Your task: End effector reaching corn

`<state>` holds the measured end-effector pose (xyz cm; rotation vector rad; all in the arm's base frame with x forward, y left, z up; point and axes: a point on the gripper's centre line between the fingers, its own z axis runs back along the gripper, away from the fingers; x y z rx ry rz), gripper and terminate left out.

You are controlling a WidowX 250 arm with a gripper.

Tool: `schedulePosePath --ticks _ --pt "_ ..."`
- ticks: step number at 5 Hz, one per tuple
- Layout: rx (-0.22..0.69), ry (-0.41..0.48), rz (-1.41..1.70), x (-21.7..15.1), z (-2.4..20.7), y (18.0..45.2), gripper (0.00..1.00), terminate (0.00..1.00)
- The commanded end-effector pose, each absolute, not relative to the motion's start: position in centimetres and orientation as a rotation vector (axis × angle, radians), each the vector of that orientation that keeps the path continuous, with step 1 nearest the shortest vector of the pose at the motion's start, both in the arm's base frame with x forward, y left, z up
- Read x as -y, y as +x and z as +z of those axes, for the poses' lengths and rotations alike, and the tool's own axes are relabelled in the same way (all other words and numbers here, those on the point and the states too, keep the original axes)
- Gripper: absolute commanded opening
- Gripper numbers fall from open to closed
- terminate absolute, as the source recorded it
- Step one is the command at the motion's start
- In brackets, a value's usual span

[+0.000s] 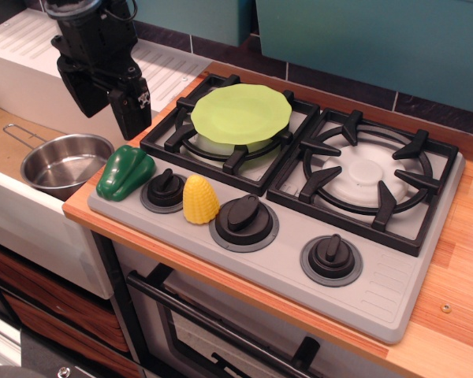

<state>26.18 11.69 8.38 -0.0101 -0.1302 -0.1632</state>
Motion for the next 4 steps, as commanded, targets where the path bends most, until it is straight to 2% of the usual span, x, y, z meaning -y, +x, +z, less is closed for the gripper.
schedulePosePath --ticks 1,4 --pt "0.169 0.054 -0.133 -10.2 10.9 25.2 1.0 0.0" --pt "0.139 0.088 -0.101 -6.7 12.2 24.2 1.0 0.0"
